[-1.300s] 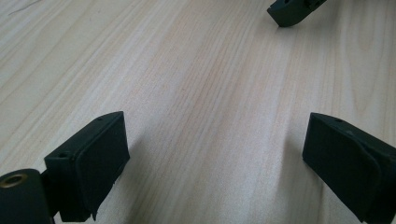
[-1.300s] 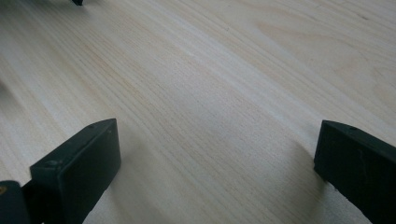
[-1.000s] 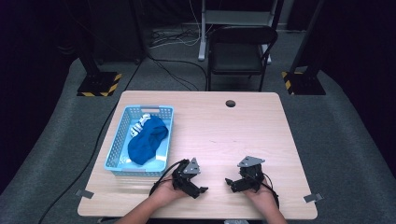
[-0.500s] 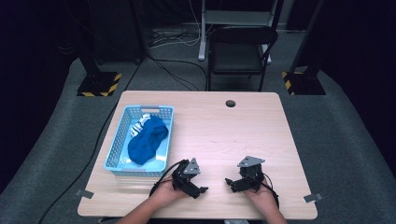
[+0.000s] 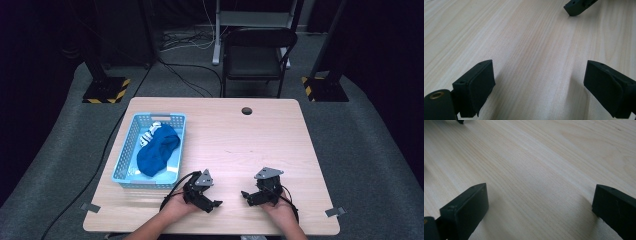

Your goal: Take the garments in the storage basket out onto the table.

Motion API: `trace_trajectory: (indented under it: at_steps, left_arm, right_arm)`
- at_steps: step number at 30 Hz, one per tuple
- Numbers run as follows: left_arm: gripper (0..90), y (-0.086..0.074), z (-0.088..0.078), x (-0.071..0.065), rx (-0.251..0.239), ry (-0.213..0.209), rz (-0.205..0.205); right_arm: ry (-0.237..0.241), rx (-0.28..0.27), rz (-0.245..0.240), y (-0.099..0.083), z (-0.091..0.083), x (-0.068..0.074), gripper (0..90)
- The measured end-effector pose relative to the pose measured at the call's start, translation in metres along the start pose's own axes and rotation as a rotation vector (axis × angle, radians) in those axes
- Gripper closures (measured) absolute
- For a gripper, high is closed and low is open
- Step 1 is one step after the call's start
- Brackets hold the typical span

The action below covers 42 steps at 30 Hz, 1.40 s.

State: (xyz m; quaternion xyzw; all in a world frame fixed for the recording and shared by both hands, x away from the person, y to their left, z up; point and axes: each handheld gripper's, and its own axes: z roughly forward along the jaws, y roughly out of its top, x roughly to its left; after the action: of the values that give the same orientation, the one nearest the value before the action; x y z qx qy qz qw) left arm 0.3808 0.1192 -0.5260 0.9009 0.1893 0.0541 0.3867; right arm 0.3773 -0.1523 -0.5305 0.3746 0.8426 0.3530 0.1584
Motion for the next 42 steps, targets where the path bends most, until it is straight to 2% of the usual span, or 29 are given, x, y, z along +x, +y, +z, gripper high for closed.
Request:
trace_trajectory:
  at_steps: [11,25,32,42]
  left_arm:
    - [9.6,0.008,-0.009,-0.007,-0.027,0.002,0.029]
    - [10.1,0.013,-0.022,-0.007,-0.062,0.004,0.020]
    - [10.1,0.012,-0.025,-0.004,-0.060,0.017,0.016]
    - [10.1,0.015,-0.029,-0.005,-0.072,0.009,0.015]
  right_arm:
    - [0.000,0.000,0.000,0.000,0.000,0.000,0.0]
    - [0.000,0.000,0.001,0.000,0.000,0.000,0.0]
    - [0.000,0.000,0.000,0.000,0.000,0.000,0.0]
    - [0.000,0.000,0.000,0.000,0.000,0.000,0.0]
